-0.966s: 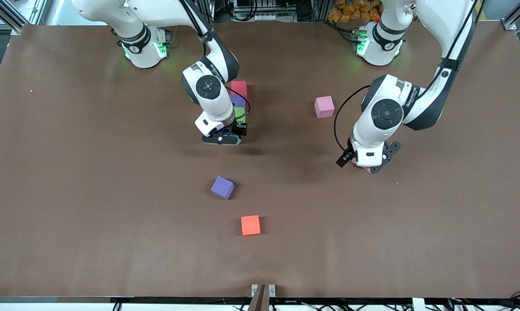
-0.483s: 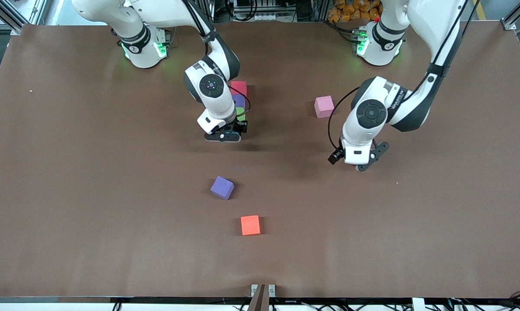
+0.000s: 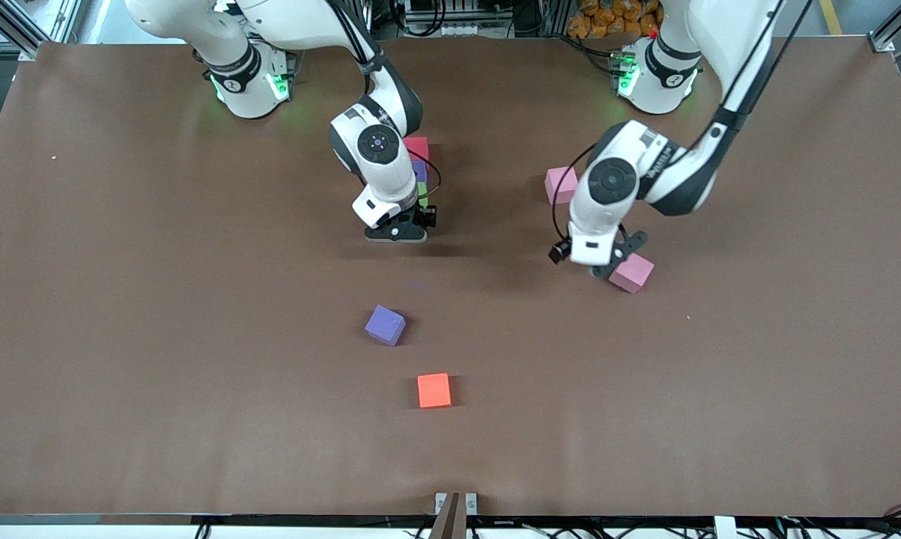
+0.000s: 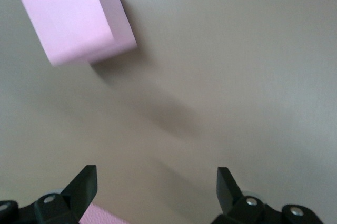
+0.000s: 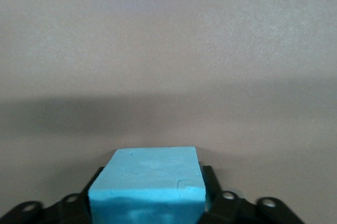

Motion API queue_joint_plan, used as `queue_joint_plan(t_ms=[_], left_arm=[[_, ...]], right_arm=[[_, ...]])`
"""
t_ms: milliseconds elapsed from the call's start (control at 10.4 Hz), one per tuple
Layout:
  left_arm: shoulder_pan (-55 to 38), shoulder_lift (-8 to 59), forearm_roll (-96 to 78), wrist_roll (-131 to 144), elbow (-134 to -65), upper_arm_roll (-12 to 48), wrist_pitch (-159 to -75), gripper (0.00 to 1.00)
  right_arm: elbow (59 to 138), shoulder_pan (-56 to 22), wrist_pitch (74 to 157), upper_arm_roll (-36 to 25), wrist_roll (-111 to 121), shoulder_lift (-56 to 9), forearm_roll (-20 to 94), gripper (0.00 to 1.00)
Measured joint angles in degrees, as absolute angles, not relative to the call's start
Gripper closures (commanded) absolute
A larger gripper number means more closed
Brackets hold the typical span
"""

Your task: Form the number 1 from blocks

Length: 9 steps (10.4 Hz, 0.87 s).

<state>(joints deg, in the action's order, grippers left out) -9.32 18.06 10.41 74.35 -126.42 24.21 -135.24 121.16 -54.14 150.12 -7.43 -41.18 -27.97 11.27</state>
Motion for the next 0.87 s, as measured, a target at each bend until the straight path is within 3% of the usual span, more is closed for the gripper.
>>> queue_joint_plan(t_ms=[386,869], left_arm=[[-9.8,11.2,10.5,73.6,-139.3,34.4,-138.2,0.00],[-8.9,10.6,10.5,66.3,-142.3,34.5,-138.7,0.00]], right_arm=[[120.6,-52.0,150.7,-8.0,-41.8,-26.2,11.3,0.00],[120.6,-43.4,146.6,-8.3,-41.1,-19.6,11.3,0.00]])
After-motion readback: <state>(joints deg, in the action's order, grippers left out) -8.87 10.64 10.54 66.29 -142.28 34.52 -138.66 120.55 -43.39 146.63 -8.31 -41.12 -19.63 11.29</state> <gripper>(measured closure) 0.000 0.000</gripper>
